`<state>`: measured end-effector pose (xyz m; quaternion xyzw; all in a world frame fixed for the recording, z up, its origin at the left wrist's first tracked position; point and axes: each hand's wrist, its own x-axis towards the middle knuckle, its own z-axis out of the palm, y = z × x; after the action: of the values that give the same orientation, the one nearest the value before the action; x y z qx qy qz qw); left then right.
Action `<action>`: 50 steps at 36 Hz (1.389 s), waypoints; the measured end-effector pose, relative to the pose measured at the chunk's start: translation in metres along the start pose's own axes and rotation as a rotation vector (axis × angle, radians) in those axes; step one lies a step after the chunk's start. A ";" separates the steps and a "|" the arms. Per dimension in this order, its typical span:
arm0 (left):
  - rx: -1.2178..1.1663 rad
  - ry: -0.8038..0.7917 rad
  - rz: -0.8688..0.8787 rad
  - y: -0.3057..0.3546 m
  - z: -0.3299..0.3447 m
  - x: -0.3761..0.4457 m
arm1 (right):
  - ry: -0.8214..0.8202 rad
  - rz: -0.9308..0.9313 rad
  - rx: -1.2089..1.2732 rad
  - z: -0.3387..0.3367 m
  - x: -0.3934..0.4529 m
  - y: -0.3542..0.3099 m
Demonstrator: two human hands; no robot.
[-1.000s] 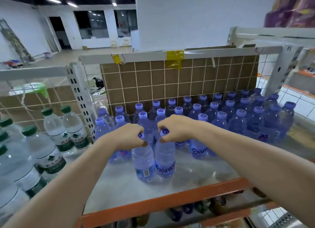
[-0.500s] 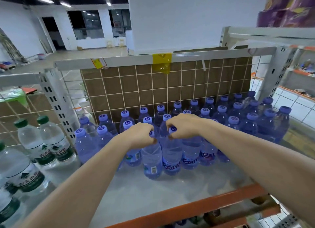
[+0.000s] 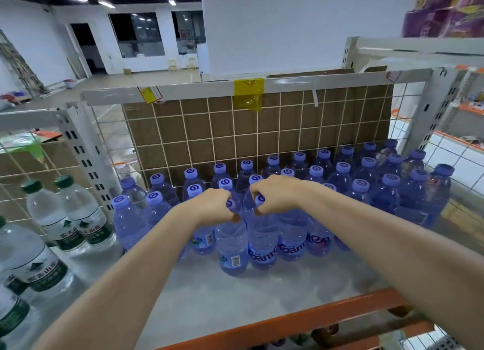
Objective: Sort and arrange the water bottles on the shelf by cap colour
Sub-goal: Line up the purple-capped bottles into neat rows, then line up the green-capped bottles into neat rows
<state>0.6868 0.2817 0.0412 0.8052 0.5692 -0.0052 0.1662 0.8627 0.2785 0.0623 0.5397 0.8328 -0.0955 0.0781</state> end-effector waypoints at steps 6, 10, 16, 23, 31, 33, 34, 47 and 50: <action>-0.089 0.061 -0.021 0.001 0.005 -0.004 | 0.041 0.010 -0.094 0.001 -0.004 -0.005; -0.127 0.103 -0.039 -0.001 0.007 -0.011 | 0.088 0.028 -0.149 0.004 -0.009 -0.008; -0.102 0.113 -0.037 -0.002 0.003 -0.021 | 0.182 0.025 -0.105 0.006 -0.016 -0.013; 0.006 0.187 -0.004 -0.006 -0.014 -0.030 | 0.269 0.028 0.044 -0.002 -0.025 -0.014; -0.027 0.356 -0.008 -0.012 -0.035 -0.055 | 0.435 -0.008 0.236 -0.016 -0.033 -0.026; -0.039 0.407 -0.013 -0.017 -0.038 -0.063 | 0.477 -0.016 0.253 -0.014 -0.031 -0.031; -0.053 0.425 -0.021 -0.019 -0.039 -0.068 | 0.484 -0.018 0.269 -0.013 -0.030 -0.033; -0.072 0.529 -0.117 -0.060 -0.032 -0.122 | 0.485 -0.178 0.358 -0.004 -0.016 -0.100; -0.058 0.516 -0.155 -0.074 -0.031 -0.140 | 0.473 -0.202 0.364 -0.004 -0.014 -0.122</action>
<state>0.5642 0.1843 0.0788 0.7287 0.6527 0.2040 0.0378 0.7571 0.2185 0.0787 0.4668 0.8463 -0.1223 -0.2256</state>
